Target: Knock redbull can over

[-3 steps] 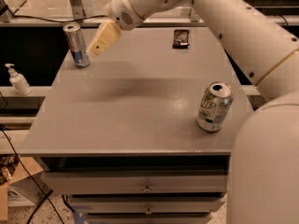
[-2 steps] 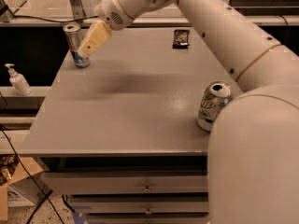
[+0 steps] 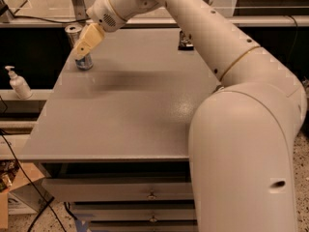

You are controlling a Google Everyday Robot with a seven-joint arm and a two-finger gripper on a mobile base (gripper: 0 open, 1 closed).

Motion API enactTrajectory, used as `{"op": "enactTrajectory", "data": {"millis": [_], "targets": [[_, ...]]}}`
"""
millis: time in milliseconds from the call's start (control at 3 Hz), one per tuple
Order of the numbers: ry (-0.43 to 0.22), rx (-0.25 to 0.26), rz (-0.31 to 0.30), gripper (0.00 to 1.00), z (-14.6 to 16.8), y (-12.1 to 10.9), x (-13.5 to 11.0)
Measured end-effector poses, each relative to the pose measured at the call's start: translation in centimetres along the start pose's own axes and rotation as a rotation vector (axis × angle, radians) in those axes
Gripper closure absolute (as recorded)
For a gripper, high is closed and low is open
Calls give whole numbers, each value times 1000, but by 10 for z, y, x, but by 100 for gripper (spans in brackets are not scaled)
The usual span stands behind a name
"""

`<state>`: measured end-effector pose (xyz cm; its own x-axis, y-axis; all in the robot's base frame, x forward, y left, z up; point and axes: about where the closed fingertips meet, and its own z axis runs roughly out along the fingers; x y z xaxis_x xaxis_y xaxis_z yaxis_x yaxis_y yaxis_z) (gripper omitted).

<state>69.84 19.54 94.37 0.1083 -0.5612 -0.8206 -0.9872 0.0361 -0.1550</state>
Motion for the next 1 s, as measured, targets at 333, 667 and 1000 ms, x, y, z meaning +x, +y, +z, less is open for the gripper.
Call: {"op": "enactTrajectory", "data": {"millis": [333, 667, 1000], "targets": [[22, 42, 13, 0, 7, -10, 4], [67, 93, 37, 0, 11, -17, 14], [98, 114, 55, 0, 18, -19, 20]]}}
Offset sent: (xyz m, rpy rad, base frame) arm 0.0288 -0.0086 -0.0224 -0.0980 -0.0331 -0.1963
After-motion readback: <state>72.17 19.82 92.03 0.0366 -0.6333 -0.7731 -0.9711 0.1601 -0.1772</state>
